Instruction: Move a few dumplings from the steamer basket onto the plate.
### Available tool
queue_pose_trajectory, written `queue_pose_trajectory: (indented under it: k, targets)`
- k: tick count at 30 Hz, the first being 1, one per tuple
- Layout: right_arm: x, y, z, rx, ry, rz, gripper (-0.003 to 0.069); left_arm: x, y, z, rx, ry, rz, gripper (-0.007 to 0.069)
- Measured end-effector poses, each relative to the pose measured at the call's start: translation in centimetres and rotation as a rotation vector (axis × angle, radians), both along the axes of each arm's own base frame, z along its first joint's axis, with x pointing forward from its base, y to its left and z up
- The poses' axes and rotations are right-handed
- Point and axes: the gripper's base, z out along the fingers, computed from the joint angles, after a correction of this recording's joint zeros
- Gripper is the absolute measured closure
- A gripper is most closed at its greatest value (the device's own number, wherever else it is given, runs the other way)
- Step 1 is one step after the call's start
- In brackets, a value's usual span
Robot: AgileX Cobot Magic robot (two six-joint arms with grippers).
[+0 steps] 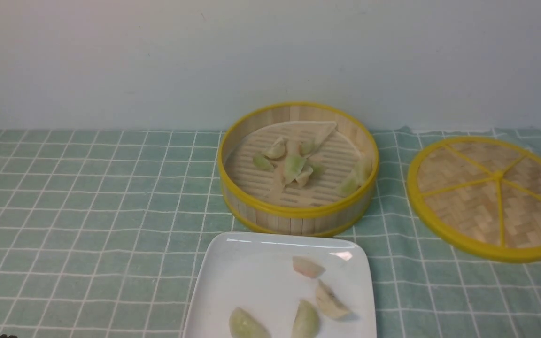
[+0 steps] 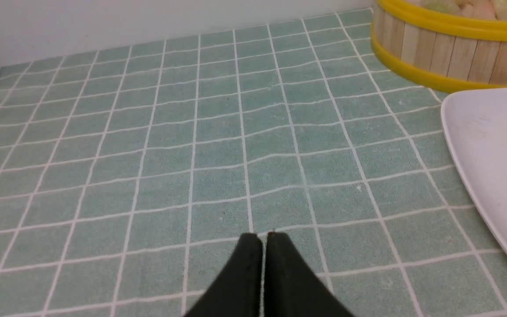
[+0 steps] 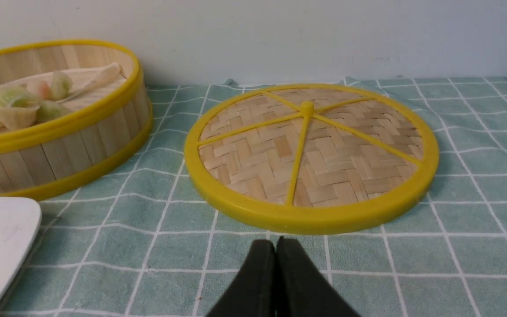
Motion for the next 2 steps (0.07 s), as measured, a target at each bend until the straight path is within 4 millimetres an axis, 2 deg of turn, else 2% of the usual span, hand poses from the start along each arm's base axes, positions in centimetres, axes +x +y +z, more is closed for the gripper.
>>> queue_pose_trajectory:
  k: [2]
  targets:
    - [0.0, 0.0, 0.0, 0.0, 0.0, 0.0, 0.0673, 0.0, 0.0, 0.0, 0.0, 0.0, 0.0, 0.0631]
